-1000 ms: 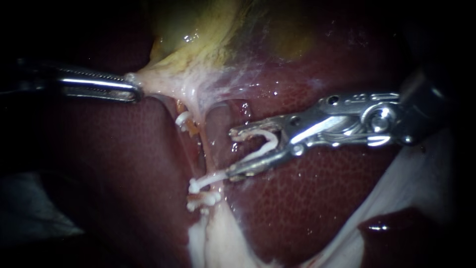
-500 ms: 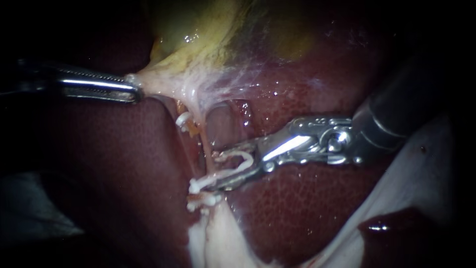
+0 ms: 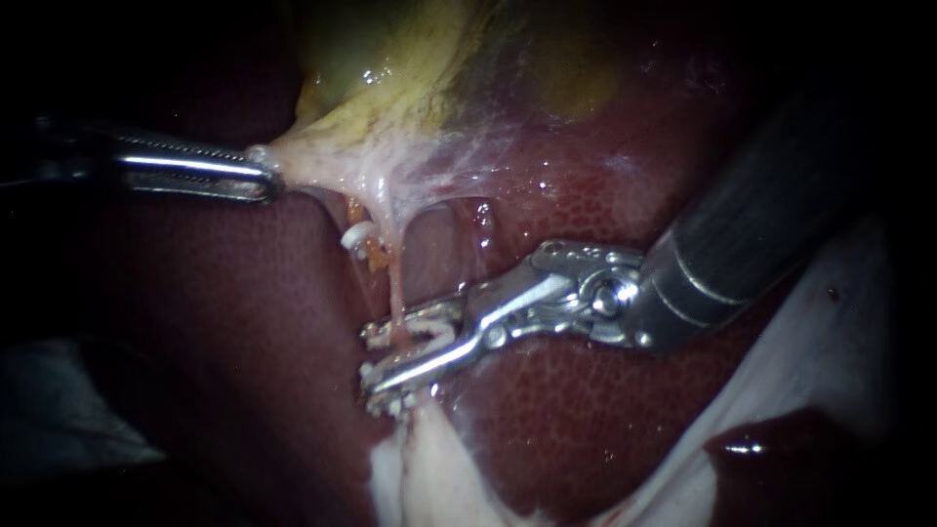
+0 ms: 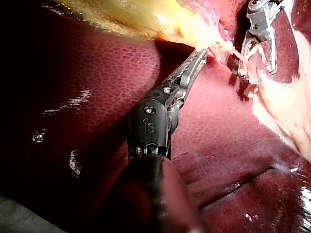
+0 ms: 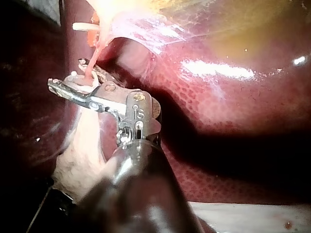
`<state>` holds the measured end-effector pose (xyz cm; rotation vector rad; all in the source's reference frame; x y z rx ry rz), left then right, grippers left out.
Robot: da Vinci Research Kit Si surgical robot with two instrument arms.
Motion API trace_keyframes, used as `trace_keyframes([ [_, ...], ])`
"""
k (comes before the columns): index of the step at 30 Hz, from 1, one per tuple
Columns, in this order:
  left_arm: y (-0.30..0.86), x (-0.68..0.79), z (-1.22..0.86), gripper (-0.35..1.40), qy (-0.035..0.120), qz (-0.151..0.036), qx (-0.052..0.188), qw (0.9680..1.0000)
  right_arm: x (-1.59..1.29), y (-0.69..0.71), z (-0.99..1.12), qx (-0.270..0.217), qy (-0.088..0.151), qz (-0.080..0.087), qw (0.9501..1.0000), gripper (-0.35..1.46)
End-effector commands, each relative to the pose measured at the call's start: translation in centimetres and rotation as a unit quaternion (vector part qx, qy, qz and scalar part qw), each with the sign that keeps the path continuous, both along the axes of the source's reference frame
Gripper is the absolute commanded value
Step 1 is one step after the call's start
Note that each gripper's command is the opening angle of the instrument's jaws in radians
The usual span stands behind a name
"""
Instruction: Clipping second clip right tube
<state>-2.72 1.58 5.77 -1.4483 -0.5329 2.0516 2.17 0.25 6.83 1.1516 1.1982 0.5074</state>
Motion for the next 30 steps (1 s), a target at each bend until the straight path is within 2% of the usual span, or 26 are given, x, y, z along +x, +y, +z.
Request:
trace_keyframes([
  [1, 0.00, 0.00, 0.00, -0.35, 0.000, 0.000, 0.000, 1.0000, 0.00, 0.00, 0.00, 0.005, 0.005, 0.003, 1.0000, 0.48],
  [5, 0.00, -0.01, 0.00, -0.35, 0.001, -0.001, 0.000, 1.0000, 0.02, -0.03, -0.04, 0.031, 0.023, 0.015, 0.9991, 0.47],
  [11, 0.00, -0.02, 0.00, -0.35, 0.001, -0.001, 0.000, 1.0000, 0.06, -0.07, -0.10, 0.050, 0.039, 0.022, 0.9977, 0.45],
  [18, 0.00, -0.02, 0.00, -0.35, 0.001, -0.001, 0.000, 1.0000, 0.09, -0.09, -0.13, 0.055, 0.048, 0.009, 0.9973, 0.40],
  [23, 0.00, -0.03, 0.00, -0.35, 0.001, -0.001, 0.000, 1.0000, 0.07, -0.10, -0.14, 0.056, 0.053, -0.002, 0.9970, 0.23],
  [30, -0.01, -0.03, 0.00, -0.35, 0.001, -0.001, 0.000, 1.0000, 0.06, -0.11, -0.18, 0.061, 0.052, -0.004, 0.9968, -0.12],
])
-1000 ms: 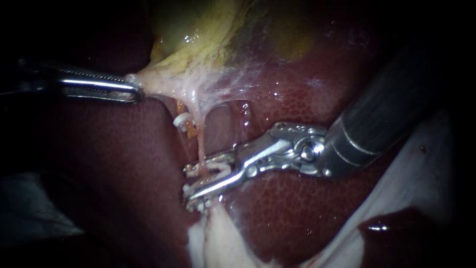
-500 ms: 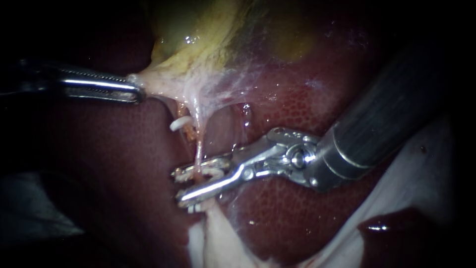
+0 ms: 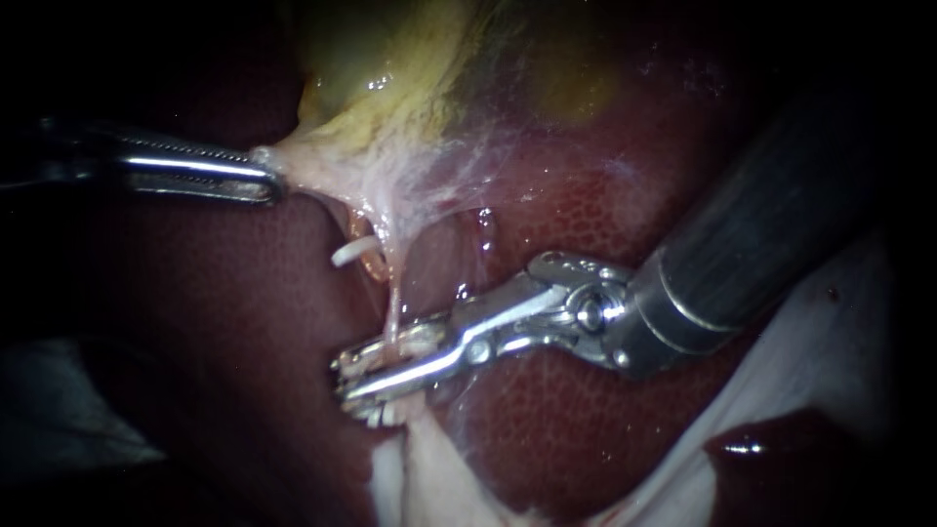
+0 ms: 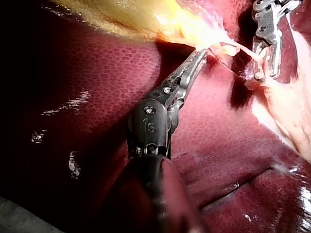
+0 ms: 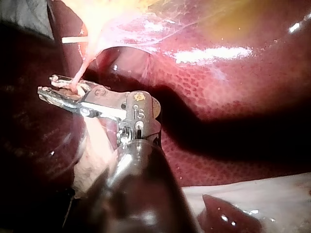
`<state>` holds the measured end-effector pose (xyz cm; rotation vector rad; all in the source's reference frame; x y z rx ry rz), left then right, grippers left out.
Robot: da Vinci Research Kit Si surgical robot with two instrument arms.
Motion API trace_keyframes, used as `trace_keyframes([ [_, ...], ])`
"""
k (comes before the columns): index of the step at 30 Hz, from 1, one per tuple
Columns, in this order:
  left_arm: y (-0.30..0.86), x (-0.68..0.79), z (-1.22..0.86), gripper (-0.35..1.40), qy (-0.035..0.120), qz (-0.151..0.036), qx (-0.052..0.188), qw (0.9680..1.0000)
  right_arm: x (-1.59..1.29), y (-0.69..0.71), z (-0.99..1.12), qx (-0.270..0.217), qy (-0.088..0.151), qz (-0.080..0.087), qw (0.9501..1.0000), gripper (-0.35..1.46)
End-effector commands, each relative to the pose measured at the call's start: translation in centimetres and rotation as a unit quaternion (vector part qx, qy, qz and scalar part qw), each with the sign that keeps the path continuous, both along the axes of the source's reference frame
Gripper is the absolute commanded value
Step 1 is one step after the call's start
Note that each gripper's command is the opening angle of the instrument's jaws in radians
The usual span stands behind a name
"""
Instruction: Clipping second clip right tube
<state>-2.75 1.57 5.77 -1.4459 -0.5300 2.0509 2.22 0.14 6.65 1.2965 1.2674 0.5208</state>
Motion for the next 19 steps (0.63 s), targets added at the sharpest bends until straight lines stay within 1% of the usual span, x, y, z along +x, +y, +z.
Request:
trace_keyframes([
  [1, 0.00, 0.00, -0.01, -0.35, 0.000, 0.000, 0.000, 1.0000, 0.01, 0.00, -0.01, 0.008, -0.004, -0.001, 1.0000, -0.17],
  [3, -0.01, -0.01, -0.03, -0.35, 0.000, -0.001, 0.000, 1.0000, 0.00, 0.00, -0.01, 0.014, -0.006, -0.002, 0.9999, -0.33],
  [4, -0.02, -0.02, -0.03, -0.35, 0.001, -0.001, 0.000, 1.0000, 0.00, 0.00, -0.01, 0.016, -0.007, -0.003, 0.9998, -0.34],
  [6, -0.02, -0.02, -0.05, -0.35, 0.001, -0.001, 0.000, 1.0000, -0.02, 0.00, -0.01, 0.021, -0.010, -0.003, 0.9997, -0.35],
  [9, -0.02, -0.03, -0.04, -0.35, 0.001, -0.001, 0.000, 1.0000, -0.05, -0.01, -0.02, 0.021, -0.013, 0.003, 0.9997, -0.35],
  [19, 0.00, -0.03, -0.02, -0.35, 0.000, -0.003, -0.001, 1.0000, -0.05, -0.03, -0.03, 0.021, -0.013, 0.002, 0.9997, -0.35],
])
